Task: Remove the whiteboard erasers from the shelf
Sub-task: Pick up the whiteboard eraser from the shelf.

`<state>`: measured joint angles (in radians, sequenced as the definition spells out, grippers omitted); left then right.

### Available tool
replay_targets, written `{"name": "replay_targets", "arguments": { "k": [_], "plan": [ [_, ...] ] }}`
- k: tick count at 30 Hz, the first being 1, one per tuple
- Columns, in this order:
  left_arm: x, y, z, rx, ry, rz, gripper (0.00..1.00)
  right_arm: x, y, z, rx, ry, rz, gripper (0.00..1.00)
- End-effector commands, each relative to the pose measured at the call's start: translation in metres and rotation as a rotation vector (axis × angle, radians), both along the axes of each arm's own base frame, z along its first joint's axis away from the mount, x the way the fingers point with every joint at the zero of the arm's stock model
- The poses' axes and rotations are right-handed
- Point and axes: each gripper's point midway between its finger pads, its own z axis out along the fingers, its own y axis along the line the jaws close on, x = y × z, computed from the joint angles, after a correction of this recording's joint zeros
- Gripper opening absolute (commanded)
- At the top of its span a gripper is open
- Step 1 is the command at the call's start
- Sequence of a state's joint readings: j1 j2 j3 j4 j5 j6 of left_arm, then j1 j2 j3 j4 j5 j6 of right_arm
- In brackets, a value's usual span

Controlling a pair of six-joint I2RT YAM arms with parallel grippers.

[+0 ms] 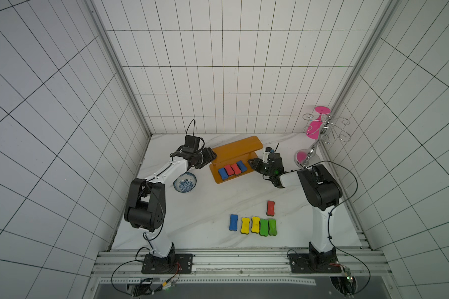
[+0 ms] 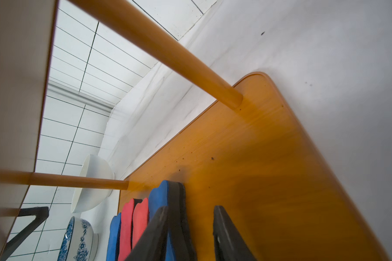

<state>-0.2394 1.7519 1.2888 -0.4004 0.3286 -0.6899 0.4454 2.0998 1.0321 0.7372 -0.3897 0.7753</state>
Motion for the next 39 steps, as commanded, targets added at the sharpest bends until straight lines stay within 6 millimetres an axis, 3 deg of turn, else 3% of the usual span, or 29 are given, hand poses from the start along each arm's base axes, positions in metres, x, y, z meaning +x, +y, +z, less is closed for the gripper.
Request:
{"name": "replay_targets", "arguments": {
  "k": [1,10,18,25,28,32,35,39],
  "plan": [
    [0.001,0.001,-0.009,0.018,0.013,-0.01,0.66,0.0,0.014,0.004,0.03,-0.012,0.056,0.38],
    [0.0,0.001,-0.009,0.016,0.016,-0.013,0.66,-0.014,0.023,-0.03,-0.034,0.061,0.099,0.42],
    [0.0,0.001,-0.007,0.014,0.011,-0.017,0.66,-0.028,0.029,-0.044,-0.078,0.091,0.122,0.43],
    [-0.001,0.003,-0.006,0.013,0.01,-0.014,0.66,-0.036,0.016,-0.072,-0.178,0.121,0.077,0.43],
    [-0.001,0.004,-0.006,0.015,0.009,-0.012,0.66,-0.04,0.014,-0.08,-0.207,0.131,0.077,0.36],
    [-0.001,0.005,-0.007,0.018,0.013,-0.01,0.66,-0.044,0.01,-0.077,-0.232,0.123,0.07,0.19],
    [-0.002,0.006,-0.009,0.026,0.016,-0.008,0.66,-0.044,0.013,-0.065,-0.208,0.111,0.073,0.02],
    [-0.003,0.012,-0.009,0.057,0.018,0.001,0.66,-0.042,0.013,-0.039,-0.162,0.089,0.058,0.0]
  ]
}}
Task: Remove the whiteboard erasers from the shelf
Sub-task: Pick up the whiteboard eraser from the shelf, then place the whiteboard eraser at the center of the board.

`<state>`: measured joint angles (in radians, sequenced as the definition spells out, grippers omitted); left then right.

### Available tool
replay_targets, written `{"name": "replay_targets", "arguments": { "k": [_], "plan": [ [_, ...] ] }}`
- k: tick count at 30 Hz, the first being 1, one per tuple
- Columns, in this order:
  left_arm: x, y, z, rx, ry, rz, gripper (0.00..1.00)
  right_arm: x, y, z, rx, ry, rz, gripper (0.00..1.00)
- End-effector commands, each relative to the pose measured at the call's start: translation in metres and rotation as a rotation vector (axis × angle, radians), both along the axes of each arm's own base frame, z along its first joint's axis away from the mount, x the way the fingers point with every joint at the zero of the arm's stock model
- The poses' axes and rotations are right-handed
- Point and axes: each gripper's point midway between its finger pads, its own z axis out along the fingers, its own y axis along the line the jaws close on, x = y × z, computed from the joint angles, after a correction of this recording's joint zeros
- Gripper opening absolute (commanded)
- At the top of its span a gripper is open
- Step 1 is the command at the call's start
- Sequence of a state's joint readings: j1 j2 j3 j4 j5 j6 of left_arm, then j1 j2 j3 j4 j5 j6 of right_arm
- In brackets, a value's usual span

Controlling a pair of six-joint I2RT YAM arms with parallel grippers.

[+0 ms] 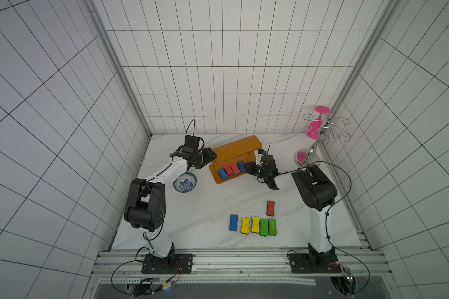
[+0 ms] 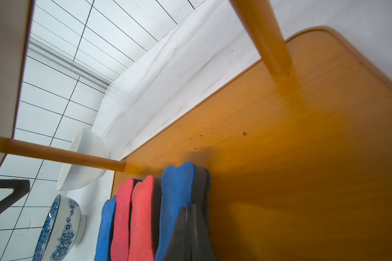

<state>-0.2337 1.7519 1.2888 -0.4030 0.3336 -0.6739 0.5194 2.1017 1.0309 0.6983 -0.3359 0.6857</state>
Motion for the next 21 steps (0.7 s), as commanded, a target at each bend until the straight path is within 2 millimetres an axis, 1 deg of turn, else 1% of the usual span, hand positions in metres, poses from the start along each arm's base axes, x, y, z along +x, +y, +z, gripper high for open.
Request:
{"name": "replay_targets", "arguments": {
  "k": [1,4,7,9,11,14,16,18,21],
  "plan": [
    [-0.003,0.012,-0.008,0.057,0.021,0.015,0.66,-0.022,-0.012,-0.018,-0.059,0.11,-0.019,0.0],
    [-0.002,0.016,-0.008,0.063,0.019,0.028,0.66,-0.021,-0.018,0.007,-0.041,0.08,-0.058,0.0],
    [-0.001,0.016,-0.008,0.061,0.018,0.032,0.66,-0.02,-0.029,0.027,-0.029,0.062,-0.122,0.0],
    [-0.001,0.015,-0.008,0.059,0.022,0.033,0.66,-0.023,-0.036,0.034,-0.015,0.066,-0.167,0.0],
    [-0.002,0.015,-0.007,0.059,0.018,0.035,0.66,-0.031,-0.04,0.038,-0.003,0.077,-0.207,0.0],
    [-0.005,0.015,0.0,0.058,0.005,0.036,0.66,-0.054,-0.054,0.04,-0.009,0.113,-0.307,0.0],
    [-0.009,0.015,0.005,0.063,-0.002,0.035,0.66,-0.078,-0.067,0.037,-0.011,0.138,-0.379,0.0],
    [-0.013,0.014,0.009,0.069,-0.002,0.032,0.66,-0.103,-0.076,0.037,-0.026,0.149,-0.423,0.0],
    [-0.019,0.011,0.011,0.07,-0.006,0.023,0.67,-0.143,-0.084,0.035,-0.068,0.149,-0.457,0.0]
  ]
}}
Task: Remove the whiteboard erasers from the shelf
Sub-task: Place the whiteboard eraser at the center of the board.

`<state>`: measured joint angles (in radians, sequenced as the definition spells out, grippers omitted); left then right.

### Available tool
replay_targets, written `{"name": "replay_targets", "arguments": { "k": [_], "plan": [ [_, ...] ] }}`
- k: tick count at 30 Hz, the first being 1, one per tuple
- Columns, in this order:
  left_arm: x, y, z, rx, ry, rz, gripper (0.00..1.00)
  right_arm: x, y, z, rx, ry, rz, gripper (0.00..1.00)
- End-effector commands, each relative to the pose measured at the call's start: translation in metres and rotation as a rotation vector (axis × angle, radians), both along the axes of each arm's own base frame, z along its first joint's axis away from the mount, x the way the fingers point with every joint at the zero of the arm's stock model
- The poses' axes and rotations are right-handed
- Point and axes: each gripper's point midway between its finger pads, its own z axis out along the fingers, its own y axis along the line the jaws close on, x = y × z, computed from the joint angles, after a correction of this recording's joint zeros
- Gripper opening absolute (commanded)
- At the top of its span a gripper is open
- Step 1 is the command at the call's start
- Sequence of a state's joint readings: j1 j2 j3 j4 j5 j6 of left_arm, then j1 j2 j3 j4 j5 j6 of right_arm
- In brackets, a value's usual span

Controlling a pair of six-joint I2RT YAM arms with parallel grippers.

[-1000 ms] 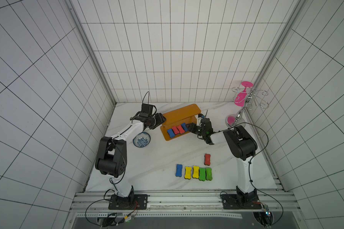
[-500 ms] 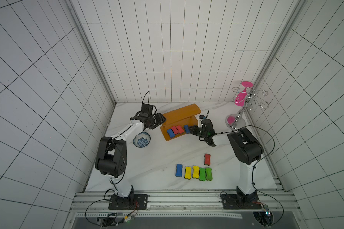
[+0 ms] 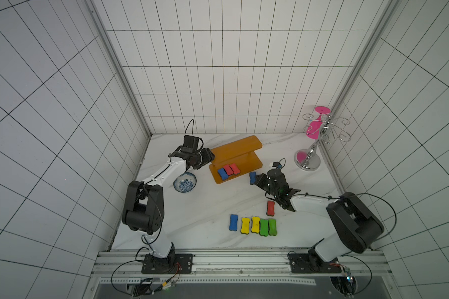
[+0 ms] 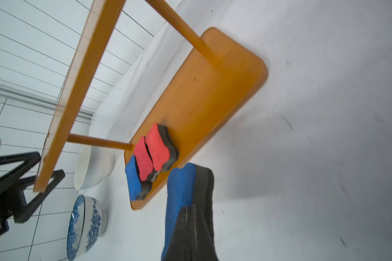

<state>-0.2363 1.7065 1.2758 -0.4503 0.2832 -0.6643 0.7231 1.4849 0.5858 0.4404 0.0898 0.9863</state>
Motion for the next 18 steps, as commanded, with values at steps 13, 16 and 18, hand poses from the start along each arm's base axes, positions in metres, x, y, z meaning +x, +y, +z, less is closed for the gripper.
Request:
{"name": "replay_targets", "arguments": {
  "k": [13,16,18],
  "plan": [
    [-0.023,-0.011,0.017,0.019,-0.039,-0.036,0.68,-0.09,-0.041,-0.038,-0.202,0.062,-0.144,0.0],
    [-0.023,-0.013,0.018,0.013,-0.041,-0.04,0.68,-0.094,-0.046,-0.039,-0.223,0.057,-0.155,0.0],
    [-0.023,-0.013,0.018,0.011,-0.042,-0.041,0.68,-0.098,-0.05,-0.042,-0.234,0.06,-0.155,0.0]
  ]
}}
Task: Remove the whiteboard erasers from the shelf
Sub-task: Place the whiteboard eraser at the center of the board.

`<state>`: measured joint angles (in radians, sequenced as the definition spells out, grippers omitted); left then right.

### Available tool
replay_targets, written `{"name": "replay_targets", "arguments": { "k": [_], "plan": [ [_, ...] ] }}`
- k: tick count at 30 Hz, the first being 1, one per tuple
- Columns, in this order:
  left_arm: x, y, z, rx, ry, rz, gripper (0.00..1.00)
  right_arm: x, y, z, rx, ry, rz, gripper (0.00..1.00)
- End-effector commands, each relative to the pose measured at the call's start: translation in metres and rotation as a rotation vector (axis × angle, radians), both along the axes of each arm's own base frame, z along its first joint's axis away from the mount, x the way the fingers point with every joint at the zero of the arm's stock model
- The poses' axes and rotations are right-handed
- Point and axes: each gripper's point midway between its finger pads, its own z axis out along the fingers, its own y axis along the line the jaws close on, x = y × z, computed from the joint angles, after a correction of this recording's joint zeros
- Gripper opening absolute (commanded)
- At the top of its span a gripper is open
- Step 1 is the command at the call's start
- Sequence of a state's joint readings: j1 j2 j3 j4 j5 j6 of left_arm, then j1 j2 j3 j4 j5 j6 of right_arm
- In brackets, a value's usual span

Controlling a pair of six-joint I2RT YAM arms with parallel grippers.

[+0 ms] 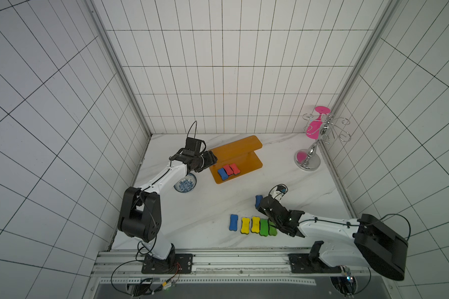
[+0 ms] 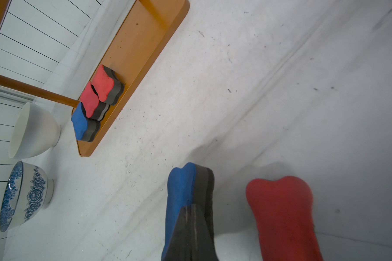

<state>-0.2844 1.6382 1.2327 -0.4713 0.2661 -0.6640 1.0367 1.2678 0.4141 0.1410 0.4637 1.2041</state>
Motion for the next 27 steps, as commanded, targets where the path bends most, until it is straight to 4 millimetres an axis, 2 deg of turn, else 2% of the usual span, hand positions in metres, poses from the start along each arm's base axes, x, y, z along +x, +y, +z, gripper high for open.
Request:
{"name": "replay_targets", "arguments": {
  "k": [1,6,14,21,27],
  "plan": [
    [-0.001,0.0,0.01,-0.002,-0.036,-0.005,0.68,-0.006,-0.018,-0.008,-0.054,0.002,-0.042,0.0],
    [0.0,0.001,0.01,-0.001,-0.037,-0.006,0.68,-0.012,-0.021,-0.015,-0.065,0.013,-0.011,0.0],
    [0.0,0.0,0.01,-0.004,-0.041,-0.006,0.68,-0.016,-0.026,-0.01,-0.102,-0.002,0.041,0.0],
    [0.0,0.0,0.009,-0.004,-0.039,-0.007,0.68,-0.017,-0.025,-0.009,-0.116,-0.01,0.069,0.09],
    [0.0,0.0,0.01,0.0,-0.042,-0.006,0.68,-0.016,-0.023,-0.013,-0.11,0.004,0.08,0.12]
  ]
}}
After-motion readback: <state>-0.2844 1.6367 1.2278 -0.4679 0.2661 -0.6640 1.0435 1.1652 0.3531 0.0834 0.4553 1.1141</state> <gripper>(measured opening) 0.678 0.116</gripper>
